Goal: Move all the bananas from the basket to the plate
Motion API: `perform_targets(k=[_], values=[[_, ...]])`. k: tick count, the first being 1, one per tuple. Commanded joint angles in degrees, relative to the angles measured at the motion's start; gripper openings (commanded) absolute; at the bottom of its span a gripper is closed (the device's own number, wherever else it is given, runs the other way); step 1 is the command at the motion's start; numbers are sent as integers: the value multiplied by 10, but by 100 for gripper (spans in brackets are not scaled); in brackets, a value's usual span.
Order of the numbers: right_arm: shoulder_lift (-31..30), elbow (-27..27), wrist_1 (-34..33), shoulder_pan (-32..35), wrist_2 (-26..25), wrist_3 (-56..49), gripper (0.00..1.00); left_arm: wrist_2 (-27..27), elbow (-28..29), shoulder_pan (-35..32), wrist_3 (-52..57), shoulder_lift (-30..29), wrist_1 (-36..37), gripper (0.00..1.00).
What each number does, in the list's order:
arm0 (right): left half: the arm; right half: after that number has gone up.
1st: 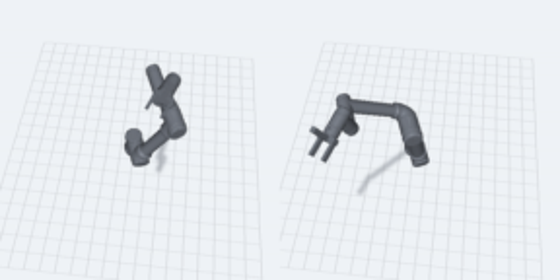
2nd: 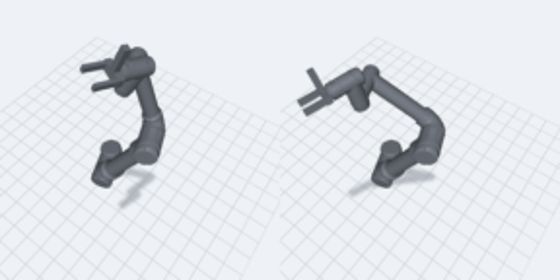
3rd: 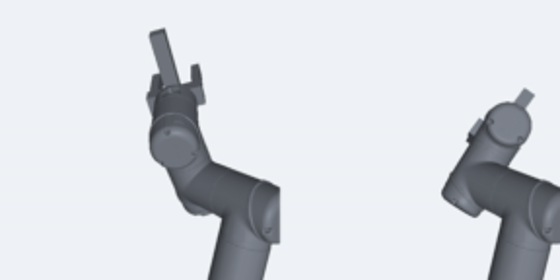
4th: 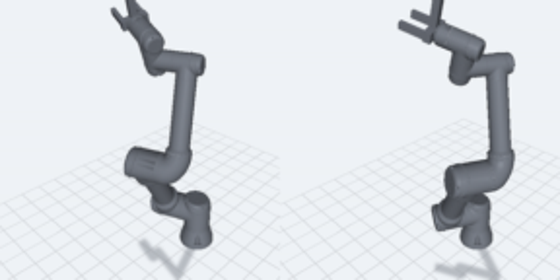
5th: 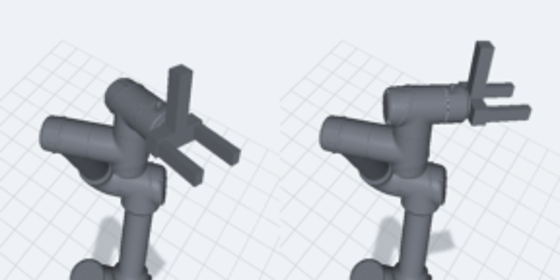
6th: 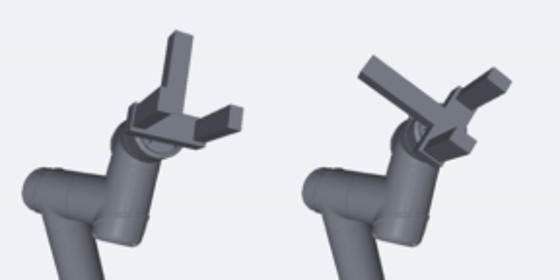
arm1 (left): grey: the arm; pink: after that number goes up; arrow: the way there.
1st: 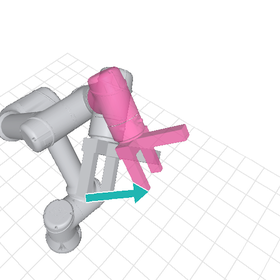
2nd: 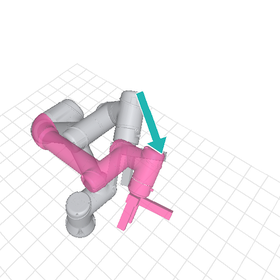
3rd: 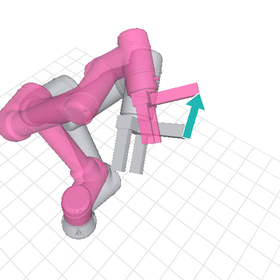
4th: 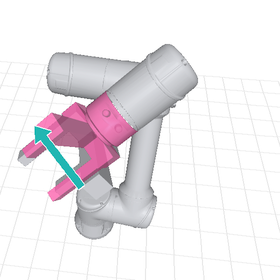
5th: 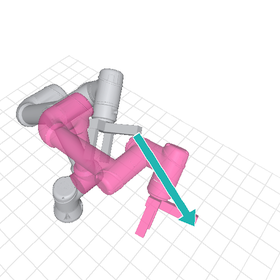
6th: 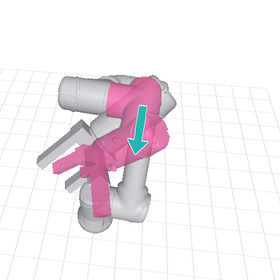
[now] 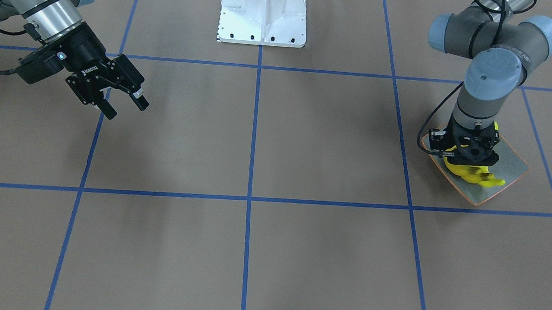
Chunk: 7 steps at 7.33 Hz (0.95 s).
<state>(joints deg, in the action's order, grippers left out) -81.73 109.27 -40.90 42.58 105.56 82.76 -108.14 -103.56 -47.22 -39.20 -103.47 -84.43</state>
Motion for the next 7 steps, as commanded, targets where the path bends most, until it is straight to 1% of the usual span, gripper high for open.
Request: perform_targets(k=[1,2,3,4,5,6,7], values=[[-1,1,5,0,0,0,100,-6,0,-1,38,-8,0,100],[-7,5,5,3,3,-1,100,-9,-15,-11,47,-15,0,100],[-35,5,5,8,7,-7,100,-38,-29,-16,40,-36,0,100],[-48,4,5,38,39,-15,100,-50,-43,-13,-14,-51,-2,100],[-88,0,5,68,78,-56,100,-52,-52,-12,-32,-73,-2,100],[-132,-2,4,97,94,-117,100,-73,-62,-11,-40,-75,-2,100],[-160,-13,-1,130,104,-149,100,-81,-63,-11,-58,-80,-3,100]])
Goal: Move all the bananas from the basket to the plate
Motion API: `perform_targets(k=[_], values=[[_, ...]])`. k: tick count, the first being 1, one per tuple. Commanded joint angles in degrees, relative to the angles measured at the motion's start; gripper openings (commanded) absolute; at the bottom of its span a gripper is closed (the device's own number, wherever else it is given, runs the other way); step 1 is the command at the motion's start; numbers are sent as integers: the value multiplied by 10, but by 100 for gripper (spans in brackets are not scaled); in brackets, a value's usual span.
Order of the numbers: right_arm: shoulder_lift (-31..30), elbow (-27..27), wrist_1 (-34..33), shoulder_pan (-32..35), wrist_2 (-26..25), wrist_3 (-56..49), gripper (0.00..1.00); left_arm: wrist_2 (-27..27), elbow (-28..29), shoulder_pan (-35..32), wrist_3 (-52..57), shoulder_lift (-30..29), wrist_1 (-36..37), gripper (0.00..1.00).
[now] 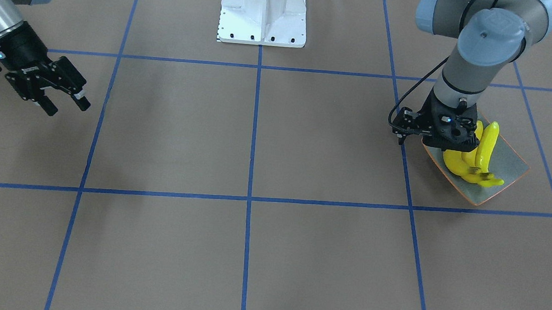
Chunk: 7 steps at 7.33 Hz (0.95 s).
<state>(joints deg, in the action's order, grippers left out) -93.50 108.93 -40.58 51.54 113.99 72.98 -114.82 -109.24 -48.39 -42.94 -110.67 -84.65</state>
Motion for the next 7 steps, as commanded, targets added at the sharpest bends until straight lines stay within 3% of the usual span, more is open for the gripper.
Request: perform_targets(k=[1,2,4,5,7], values=[[-70,-30,-5,84,32,-95,100,-15,-6,1,-32,-9,-2,100],[-97,-62,-7,135,47,-208,100,-19,-5,1,-35,-9,-4,100],[-108,-200,-1,288,122,-448,100,-19,3,1,-50,-9,-22,100],[-107,-244,-2,348,149,-547,100,-19,6,1,-51,-9,-22,100],[-109,-303,-3,418,150,-676,100,-19,10,1,-50,-9,-23,100]])
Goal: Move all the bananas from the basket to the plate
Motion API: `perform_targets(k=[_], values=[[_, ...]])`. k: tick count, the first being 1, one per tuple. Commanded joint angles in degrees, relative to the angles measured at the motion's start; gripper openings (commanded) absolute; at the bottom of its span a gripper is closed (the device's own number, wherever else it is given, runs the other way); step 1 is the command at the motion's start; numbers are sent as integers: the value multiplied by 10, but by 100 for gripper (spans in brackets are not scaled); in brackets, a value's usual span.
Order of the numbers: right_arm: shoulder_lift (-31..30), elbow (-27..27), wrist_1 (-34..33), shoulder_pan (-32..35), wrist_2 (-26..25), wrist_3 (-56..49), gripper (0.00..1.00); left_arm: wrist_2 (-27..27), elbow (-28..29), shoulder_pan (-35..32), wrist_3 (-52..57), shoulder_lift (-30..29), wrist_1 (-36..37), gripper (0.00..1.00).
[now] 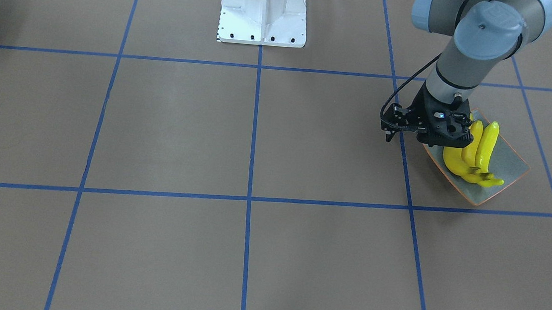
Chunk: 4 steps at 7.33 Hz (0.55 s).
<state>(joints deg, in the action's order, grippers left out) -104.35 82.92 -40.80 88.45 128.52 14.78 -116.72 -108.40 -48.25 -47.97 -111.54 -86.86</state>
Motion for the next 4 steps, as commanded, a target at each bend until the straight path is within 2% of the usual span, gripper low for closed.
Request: perform_targets(k=[1,4], values=[[0,-70,-1,62,6,-126,100,0,2,0,-1,0,-1,100],[-9,-113,2,62,19,-147,98,0,1,0,-1,0,-1,100]])
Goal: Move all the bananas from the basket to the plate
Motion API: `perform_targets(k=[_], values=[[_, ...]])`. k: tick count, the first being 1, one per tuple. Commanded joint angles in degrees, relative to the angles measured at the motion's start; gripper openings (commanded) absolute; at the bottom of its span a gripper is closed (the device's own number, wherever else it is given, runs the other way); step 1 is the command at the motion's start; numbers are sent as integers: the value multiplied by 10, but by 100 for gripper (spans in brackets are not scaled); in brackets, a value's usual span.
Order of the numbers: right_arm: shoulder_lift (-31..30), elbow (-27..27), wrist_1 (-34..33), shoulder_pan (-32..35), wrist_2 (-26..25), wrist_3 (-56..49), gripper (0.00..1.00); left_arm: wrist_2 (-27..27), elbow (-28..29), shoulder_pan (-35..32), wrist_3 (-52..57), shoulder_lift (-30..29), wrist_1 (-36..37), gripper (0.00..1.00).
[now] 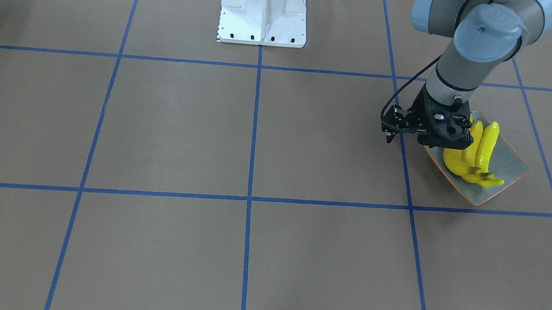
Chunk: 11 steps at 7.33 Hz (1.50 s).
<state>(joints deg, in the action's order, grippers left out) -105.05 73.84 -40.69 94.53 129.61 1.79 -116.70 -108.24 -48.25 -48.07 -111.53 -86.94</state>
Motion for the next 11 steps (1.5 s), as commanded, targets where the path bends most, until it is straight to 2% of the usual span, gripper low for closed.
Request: perform_targets(k=[1,3,4,6,7,8,9,11], values=[[-2,-25,1,1,18,-14,96,0,-1,0,0,0,0,100],[2,-30,0,1,18,-17,83,1,0,0,0,0,0,100],[2,-30,0,0,18,-20,72,1,0,0,1,0,0,100],[7,-40,0,0,16,-32,66,1,-1,0,2,3,0,100],[7,-39,0,1,16,-32,54,1,-1,0,3,3,0,100],[8,-39,0,1,16,-33,25,1,-1,0,3,4,0,100],[10,-37,0,0,16,-35,0,1,-1,0,3,3,0,100],[22,-29,-3,19,26,-49,0,1,-1,0,3,2,0,100]])
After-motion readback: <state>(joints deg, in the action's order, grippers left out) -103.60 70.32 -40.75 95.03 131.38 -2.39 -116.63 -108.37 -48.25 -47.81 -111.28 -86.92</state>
